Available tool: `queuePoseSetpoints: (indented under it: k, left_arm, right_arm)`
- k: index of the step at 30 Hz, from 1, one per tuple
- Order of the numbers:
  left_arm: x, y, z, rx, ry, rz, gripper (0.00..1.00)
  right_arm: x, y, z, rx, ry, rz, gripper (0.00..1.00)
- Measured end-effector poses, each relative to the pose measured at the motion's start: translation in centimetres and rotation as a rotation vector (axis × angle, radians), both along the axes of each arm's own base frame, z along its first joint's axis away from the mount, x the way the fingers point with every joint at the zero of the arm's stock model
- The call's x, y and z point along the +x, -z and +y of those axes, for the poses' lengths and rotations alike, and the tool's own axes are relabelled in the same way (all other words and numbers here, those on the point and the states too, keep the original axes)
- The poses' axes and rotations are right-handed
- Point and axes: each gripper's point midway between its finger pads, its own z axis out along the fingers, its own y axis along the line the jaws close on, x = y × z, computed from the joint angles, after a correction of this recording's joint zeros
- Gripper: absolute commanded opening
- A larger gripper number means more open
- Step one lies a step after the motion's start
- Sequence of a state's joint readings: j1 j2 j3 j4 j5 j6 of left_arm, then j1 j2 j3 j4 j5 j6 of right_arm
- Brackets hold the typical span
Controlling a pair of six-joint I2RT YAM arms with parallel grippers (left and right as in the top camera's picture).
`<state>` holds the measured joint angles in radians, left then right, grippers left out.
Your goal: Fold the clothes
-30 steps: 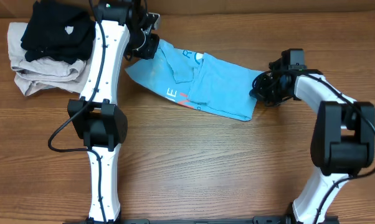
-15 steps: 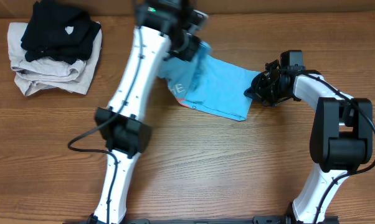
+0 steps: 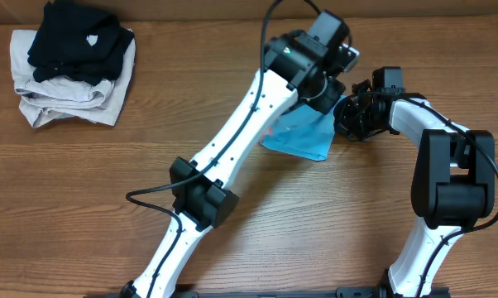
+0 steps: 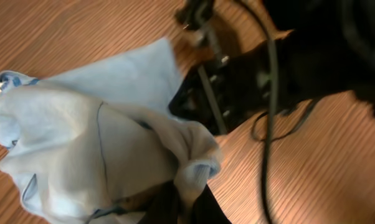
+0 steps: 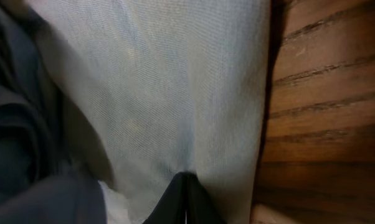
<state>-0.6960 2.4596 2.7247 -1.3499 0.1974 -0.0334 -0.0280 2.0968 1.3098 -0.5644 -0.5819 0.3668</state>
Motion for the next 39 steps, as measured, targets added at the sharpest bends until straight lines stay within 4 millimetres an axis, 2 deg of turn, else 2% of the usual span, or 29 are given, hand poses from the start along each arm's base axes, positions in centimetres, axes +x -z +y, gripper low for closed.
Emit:
queuePoseSetpoints:
  k: [5,11,15,18,19,20,21,22,23,25,27,29,32,35,37,39]
  left_arm:
    - [-1.1,-0.2,-1.6,-0.017,0.006,0.002,0.04]
    - [-1.3,-0.1,-1.8,0.0,-0.017,-0.006,0.04]
    - [-1.1,0.0,-1.7,0.007,-0.034,-0.01,0.04]
    - [-1.0,0.0,-1.6,0.011,-0.037,-0.014,0.07]
    - [-1.0,0.0,-1.6,0.012,-0.039,-0.015,0.13]
    - [-1.0,0.0,-1.6,0.013,-0.039,-0.016,0.25]
    - [-1.0,0.0,-1.6,0.012,-0.038,-0.017,0.5]
    - [-1.0,0.0,-1.6,0.012,-0.039,-0.017,0.74]
    - [-1.0,-0.1,-1.7,0.008,-0.043,-0.017,0.99]
    - [-1.0,-0.2,-1.9,0.003,-0.039,-0.023,1.0]
    - [-1.2,-0.2,-2.3,-0.003,-0.034,-0.027,1.0]
    - [-1.3,-0.4,-2.7,-0.011,-0.026,-0.035,1.0]
    - [-1.1,-1.1,-2.8,-0.027,-0.028,-0.051,1.0]
    - [0.5,-4.2,-1.8,-0.088,-0.077,-0.101,1.0]
    - [2.4,-7.1,0.3,-0.14,-0.146,-0.142,1.0]
    - [4.7,-10.6,4.3,-0.193,-0.248,-0.189,1.0]
  right_arm:
    - [0.0,0.0,0.1,0.006,-0.001,0.0,0.04]
    - [0.1,-0.5,0.0,0.062,0.003,-0.001,0.04]
    - [0.6,-2.2,-1.9,0.137,0.052,-0.015,0.06]
    - [1.8,-7.0,-5.9,0.18,0.147,-0.099,0.12]
    - [2.2,-9.3,-7.4,0.189,0.177,-0.15,0.16]
    - [2.4,-11.7,-9.1,0.194,0.207,-0.205,0.2]
    - [2.5,-14.2,-10.6,0.195,0.233,-0.263,0.23]
    - [2.3,-17.8,-12.7,0.191,0.269,-0.345,0.28]
    - [2.0,-19.8,-13.8,0.185,0.285,-0.396,0.31]
    - [0.7,-24.6,-16.1,0.168,0.321,-0.505,0.31]
    - [-0.9,-27.3,-17.0,0.16,0.34,-0.557,0.32]
    - [-2.1,-28.6,-17.1,0.154,0.342,-0.576,0.34]
    - [-2.9,-28.4,-16.2,0.157,0.313,-0.56,0.35]
    - [-3.0,-27.3,-14.8,0.133,0.269,-0.527,0.36]
    - [-2.7,-26.7,-13.2,0.099,0.224,-0.516,0.4]
    - [-2.2,-26.2,-10.8,0.058,0.16,-0.51,0.43]
